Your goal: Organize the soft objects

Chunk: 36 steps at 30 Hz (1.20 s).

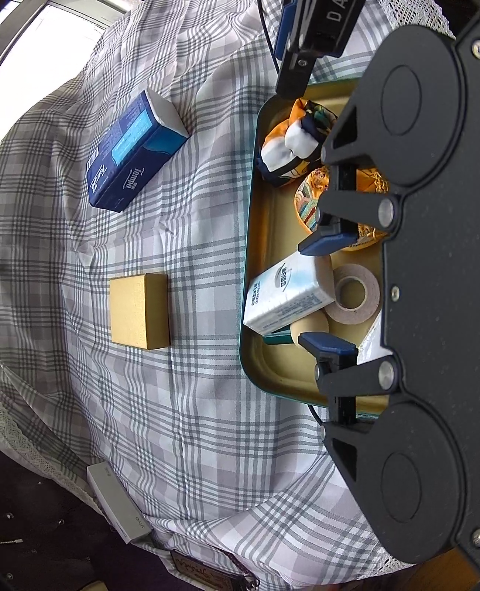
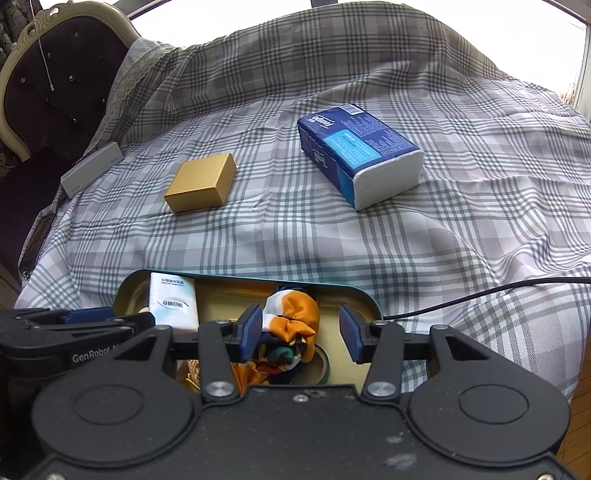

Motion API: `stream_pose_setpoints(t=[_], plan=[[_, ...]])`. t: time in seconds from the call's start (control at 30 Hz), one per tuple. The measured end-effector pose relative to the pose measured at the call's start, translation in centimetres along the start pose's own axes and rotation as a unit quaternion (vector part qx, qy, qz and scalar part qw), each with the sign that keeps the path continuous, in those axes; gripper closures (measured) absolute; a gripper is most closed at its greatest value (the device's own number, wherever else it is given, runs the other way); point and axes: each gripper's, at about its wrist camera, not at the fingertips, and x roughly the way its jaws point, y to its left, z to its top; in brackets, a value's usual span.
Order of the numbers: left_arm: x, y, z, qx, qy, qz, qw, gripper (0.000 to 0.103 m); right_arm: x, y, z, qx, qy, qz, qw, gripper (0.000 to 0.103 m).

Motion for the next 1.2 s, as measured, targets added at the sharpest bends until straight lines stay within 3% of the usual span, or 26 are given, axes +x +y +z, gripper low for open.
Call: stream_pose_setpoints(t=[1.2], plan=[[0.4,0.8,-0.6,-0.023,0.01,0.006,0.9997,0.056,1.3,0.1,-0.8,0.006,0.031,-0.012,0.999,0.054]])
